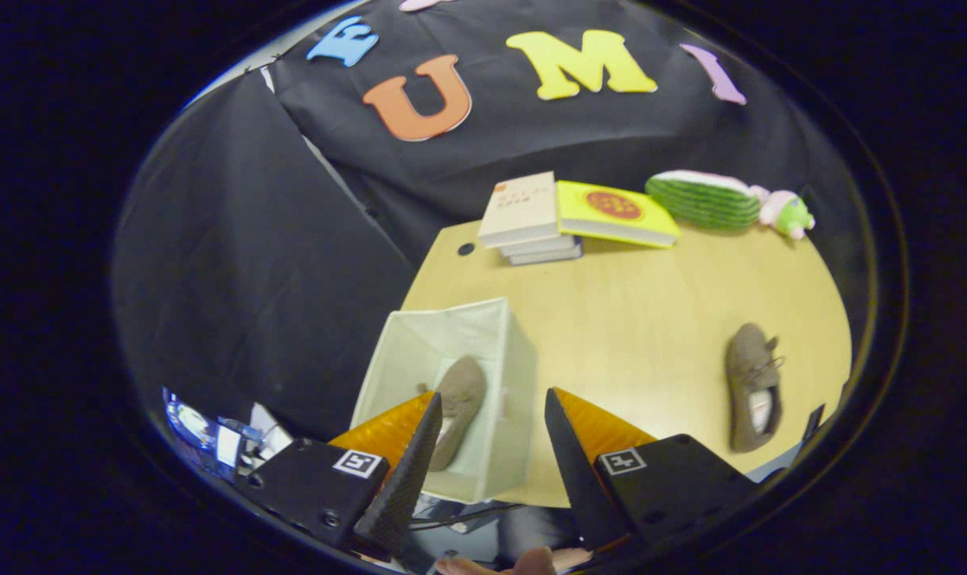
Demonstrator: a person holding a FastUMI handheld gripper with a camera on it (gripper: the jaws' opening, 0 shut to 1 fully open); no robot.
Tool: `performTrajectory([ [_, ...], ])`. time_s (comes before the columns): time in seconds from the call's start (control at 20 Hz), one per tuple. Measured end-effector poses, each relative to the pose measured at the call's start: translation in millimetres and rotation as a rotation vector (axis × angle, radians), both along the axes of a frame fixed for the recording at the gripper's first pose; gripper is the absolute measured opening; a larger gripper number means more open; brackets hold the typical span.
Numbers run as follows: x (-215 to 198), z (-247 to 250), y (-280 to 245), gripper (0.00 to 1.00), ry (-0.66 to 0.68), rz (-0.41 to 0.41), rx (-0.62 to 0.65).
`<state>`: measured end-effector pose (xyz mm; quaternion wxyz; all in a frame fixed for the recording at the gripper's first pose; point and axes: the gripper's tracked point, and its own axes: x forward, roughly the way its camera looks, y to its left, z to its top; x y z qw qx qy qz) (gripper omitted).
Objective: Open the storage box then place both shoes into the box .Put the left shoe in first, then the right shoe, with the right side of both shoes facing outward in a uniform manner.
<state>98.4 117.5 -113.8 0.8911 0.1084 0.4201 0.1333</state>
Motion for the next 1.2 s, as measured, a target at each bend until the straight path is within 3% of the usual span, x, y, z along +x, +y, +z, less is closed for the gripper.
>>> performTrajectory([
  [0.15,-2.5,-7.6,-75.2,0.88,-0.013,-0.036,-0.111],
  [0.45,-40.4,-57.6,-202.1,0.88,0.114,-0.087,-0.207],
  [0.6,-42.8,-96.0,-251.6,0.88,0.166,-0.07,-0.259],
  [0.9,-37.3,-163.6,-285.6,0.88,0.316,-0.023,-0.213],
  [1.2,-44.0,-204.6,-298.4,0.84,0.47,-0.05,-0.086],
])
